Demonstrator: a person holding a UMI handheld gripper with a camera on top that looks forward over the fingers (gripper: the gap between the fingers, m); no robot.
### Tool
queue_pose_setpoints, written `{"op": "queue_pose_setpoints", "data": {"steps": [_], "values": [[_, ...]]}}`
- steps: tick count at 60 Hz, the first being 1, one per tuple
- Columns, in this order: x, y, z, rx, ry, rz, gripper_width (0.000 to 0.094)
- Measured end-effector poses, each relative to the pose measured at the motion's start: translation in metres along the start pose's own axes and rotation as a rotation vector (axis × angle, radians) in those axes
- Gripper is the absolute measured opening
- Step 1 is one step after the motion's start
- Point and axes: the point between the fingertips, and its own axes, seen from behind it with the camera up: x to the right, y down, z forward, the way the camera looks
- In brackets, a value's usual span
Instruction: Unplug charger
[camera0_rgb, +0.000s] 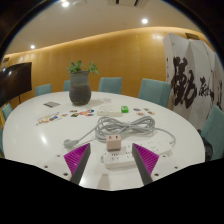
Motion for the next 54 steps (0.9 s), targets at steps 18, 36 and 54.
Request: {"op": "queue_pose_setpoints", "data": {"steps": [18,36,54], "values": [[0.011,0.007,0.079,-0.039,0.019,0.051,0.0540],[0.005,0.004,0.082,-0.016,0.013,0.001,0.0179],[0.017,-0.096,0.040,0.260,0.059,-0.027,0.0168]]}}
